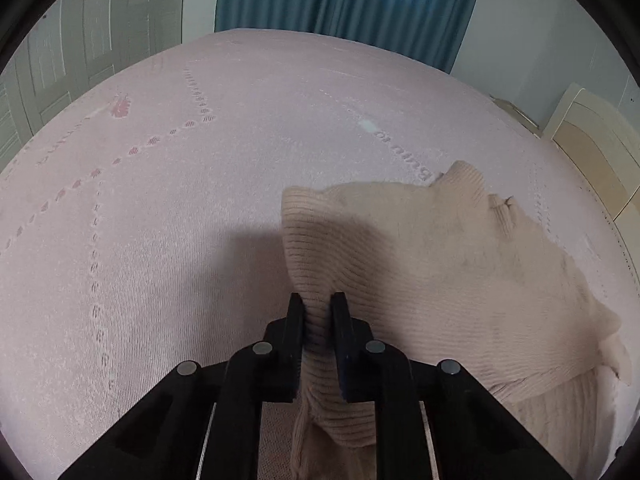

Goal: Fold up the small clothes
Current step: 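Release the folded sleeve from the left tool and withdraw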

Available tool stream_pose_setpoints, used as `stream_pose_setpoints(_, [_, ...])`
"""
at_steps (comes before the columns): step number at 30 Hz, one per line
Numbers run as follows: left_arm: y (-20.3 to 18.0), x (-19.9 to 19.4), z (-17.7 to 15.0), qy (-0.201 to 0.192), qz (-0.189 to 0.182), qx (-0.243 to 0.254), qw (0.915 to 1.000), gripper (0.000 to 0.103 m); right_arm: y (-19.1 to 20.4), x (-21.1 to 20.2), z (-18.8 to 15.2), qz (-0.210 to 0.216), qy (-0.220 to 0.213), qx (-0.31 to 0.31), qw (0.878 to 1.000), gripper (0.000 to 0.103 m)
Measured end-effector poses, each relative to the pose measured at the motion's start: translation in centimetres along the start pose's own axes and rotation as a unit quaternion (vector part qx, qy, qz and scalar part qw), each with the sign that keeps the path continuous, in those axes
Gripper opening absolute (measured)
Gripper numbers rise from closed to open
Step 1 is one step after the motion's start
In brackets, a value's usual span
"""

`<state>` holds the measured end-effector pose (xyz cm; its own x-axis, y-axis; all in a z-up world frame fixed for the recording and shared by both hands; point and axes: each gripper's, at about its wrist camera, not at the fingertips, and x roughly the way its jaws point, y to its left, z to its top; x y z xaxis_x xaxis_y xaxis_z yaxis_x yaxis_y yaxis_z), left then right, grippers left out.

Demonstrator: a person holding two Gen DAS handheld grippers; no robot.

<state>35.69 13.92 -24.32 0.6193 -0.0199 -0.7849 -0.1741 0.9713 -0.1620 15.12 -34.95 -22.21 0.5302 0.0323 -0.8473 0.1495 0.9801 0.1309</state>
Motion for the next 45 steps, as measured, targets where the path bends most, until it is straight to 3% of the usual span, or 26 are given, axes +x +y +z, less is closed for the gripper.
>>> stream_pose_setpoints(2, [-0.2,-0.5,-0.2,-0.005,0.023,0.002,0.9997,0.036,0.0,0.0,-0.2,-0.002,0.002,-0.002,1.000,0.089])
stream_pose_setpoints(8, [-2.7,-4.5,-1.4,-0.028,0.053,0.034,0.9976,0.039,-0.5,-1.2,-0.6,0.004,-0.007,0.001,1.000,0.089])
stream_pose_setpoints(13, [-4.2,-7.1,-3.3,-0.036,0.024,0.048,0.9979,0.054,-0.5,-2.9,-0.9,0.005,-0.017,-0.001,1.000,0.089])
stream_pose_setpoints(20, [-5.1,-10.1,-8.2,-0.008,0.005,0.076,0.9970,0.054,0.3,-6.6,-1.3,0.000,-0.049,-0.006,0.999,0.089])
stream_pose_setpoints(22, [-5.2,-11.8,-9.9,-0.020,-0.012,0.089,0.9958,0.054,0.8,-7.5,-1.6,-0.004,-0.056,-0.011,0.998,0.089])
stream_pose_setpoints(26, [-5.4,-14.1,-11.8,-0.032,-0.006,0.117,0.9926,0.054,1.7,-8.9,-2.2,-0.008,-0.070,-0.015,0.997,0.088])
stream_pose_setpoints(30, [-4.8,-15.0,-12.5,-0.036,0.010,0.123,0.9917,0.054,2.7,-10.1,-2.6,-0.004,-0.075,-0.015,0.997,0.087])
stream_pose_setpoints(33, [-3.7,-14.6,-13.2,-0.016,0.017,0.106,0.9941,0.054,3.5,-11.0,-3.1,-0.016,-0.080,-0.019,0.997,0.086])
stream_pose_setpoints(38, [-2.6,-14.4,-14.9,-0.001,0.007,0.081,0.9967,0.054,4.0,-11.4,-3.8,-0.042,-0.071,-0.025,0.996,0.076])
stream_pose_setpoints(45, [-2.8,-14.1,-14.8,-0.004,0.020,0.096,0.9952,0.054,2.5,-10.4,-4.7,-0.046,-0.056,-0.006,0.997,0.072])
